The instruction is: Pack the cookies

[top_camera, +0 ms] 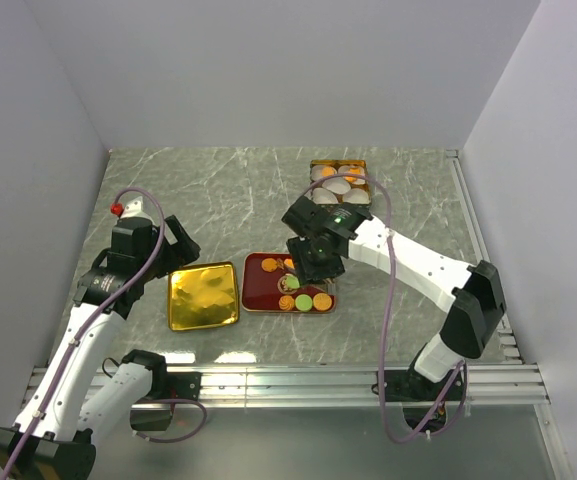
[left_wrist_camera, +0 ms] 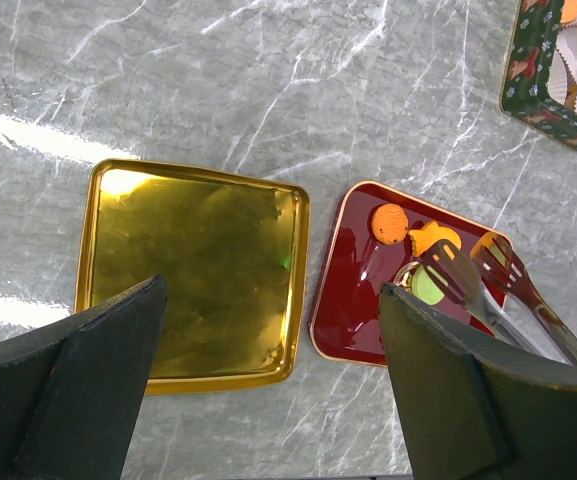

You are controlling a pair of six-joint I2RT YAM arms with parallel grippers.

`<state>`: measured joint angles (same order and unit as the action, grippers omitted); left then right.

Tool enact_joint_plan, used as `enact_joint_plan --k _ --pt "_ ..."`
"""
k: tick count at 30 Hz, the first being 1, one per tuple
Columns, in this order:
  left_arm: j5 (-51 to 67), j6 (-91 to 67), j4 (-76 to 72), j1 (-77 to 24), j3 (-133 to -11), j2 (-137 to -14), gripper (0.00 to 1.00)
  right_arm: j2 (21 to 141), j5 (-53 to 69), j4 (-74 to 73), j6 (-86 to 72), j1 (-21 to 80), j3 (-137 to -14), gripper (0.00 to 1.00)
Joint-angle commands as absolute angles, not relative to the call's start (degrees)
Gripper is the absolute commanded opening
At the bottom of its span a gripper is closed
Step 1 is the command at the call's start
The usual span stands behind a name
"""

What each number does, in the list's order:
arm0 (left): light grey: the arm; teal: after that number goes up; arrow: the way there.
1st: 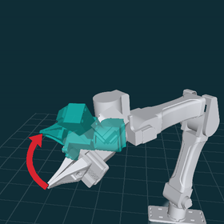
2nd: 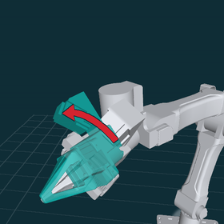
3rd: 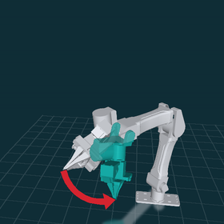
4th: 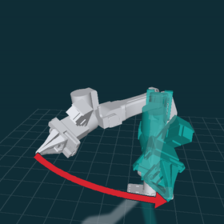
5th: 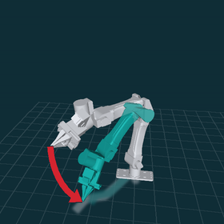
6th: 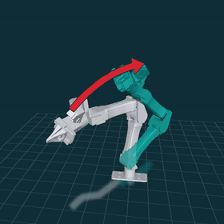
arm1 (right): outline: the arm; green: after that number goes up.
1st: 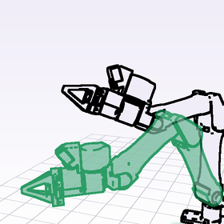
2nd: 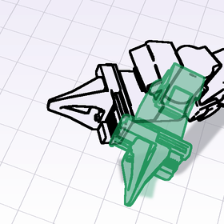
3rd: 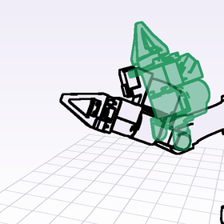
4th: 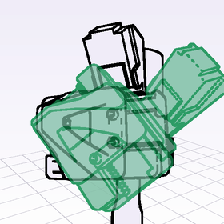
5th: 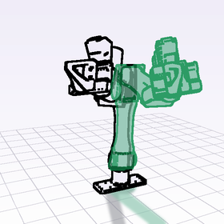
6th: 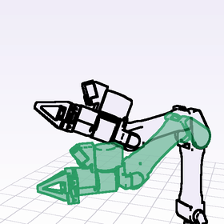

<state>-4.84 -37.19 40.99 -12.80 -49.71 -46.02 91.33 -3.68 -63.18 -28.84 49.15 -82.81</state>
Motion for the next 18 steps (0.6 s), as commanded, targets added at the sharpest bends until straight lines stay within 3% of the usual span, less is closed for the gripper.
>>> enact_joint_plan --k 1,18 --pt "-5.4 -37.3 39.6 -13.1 -49.7 -45.8 0.93 92.5 -5.9 -64.2 -28.4 50.4 -86.1 0.61" --pt "-4.9 -37.1 39.5 -13.0 -49.6 -45.5 0.93 97.7 -8.2 -66.7 -28.7 52.0 -89.9 0.62"
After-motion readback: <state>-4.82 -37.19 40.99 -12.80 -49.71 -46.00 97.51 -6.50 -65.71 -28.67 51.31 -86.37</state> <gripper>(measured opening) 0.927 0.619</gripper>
